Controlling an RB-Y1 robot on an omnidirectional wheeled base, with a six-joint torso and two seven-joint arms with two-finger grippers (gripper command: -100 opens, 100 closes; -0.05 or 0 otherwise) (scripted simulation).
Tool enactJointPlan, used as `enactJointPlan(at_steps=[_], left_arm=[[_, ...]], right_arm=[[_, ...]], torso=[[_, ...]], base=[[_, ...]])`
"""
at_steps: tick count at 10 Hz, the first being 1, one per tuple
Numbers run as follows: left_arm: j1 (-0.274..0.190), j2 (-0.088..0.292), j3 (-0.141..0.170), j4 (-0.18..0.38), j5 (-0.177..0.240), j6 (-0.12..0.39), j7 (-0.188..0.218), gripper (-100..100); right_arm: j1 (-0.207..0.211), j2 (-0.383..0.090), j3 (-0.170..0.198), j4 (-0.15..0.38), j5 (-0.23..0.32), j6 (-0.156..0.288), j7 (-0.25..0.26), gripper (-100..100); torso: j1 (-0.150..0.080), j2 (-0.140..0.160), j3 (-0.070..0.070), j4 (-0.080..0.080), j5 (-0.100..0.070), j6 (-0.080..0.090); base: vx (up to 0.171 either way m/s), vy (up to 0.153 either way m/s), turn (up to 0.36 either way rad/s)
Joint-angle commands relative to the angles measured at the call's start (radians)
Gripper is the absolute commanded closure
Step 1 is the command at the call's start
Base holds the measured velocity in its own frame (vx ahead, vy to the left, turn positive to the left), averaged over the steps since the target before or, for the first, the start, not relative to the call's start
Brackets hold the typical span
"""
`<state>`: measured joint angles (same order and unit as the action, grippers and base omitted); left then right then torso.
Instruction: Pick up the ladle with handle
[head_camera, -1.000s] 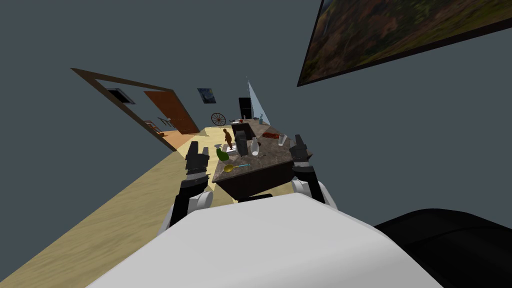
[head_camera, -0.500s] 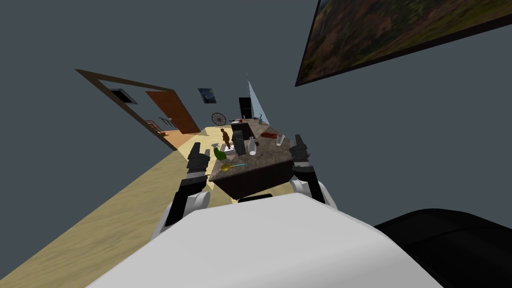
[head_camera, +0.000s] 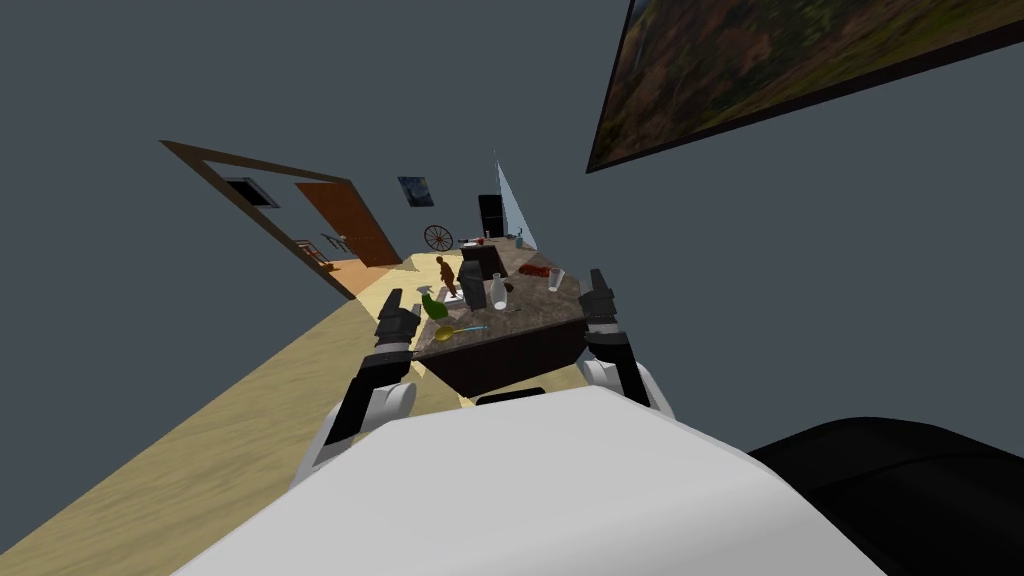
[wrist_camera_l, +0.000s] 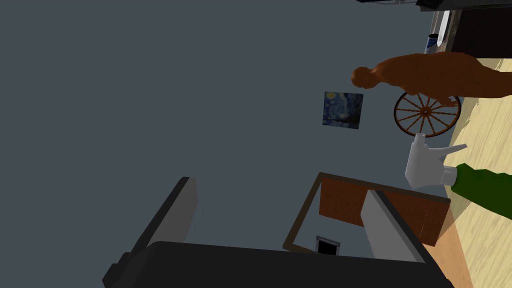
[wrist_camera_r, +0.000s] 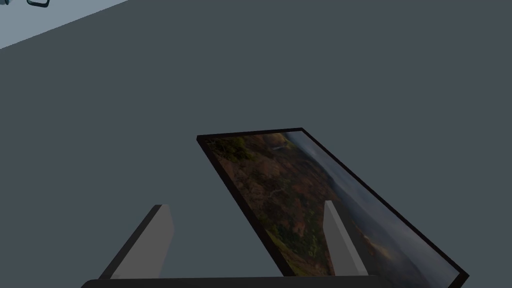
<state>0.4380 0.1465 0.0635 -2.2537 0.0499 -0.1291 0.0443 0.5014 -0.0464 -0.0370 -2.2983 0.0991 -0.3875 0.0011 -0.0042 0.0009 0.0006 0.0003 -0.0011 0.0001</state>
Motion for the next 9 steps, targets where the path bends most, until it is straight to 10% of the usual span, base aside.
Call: enactJointPlan(at_steps=[1, 9], left_arm=[[-0.003, 0.001, 0.012, 0.001, 0.006, 0.05, 0.036, -100], [-0.022, 0.007, 0.061, 0.015, 0.037, 0.256, 0.171, -100]], right_arm=[[0.0, 0.0, 0.0, 0.0, 0.0, 0.0, 0.0, 0], [0.0, 0.0, 0.0, 0.0, 0.0, 0.0, 0.0, 0]], torso=[[0.0, 0.0, 0.0, 0.0, 0.0, 0.0], [-0.001, 0.0, 0.0, 0.0, 0.0, 0.0]], base=[[-0.017, -0.081, 0.023], [-0.021, -0.077, 0.024]])
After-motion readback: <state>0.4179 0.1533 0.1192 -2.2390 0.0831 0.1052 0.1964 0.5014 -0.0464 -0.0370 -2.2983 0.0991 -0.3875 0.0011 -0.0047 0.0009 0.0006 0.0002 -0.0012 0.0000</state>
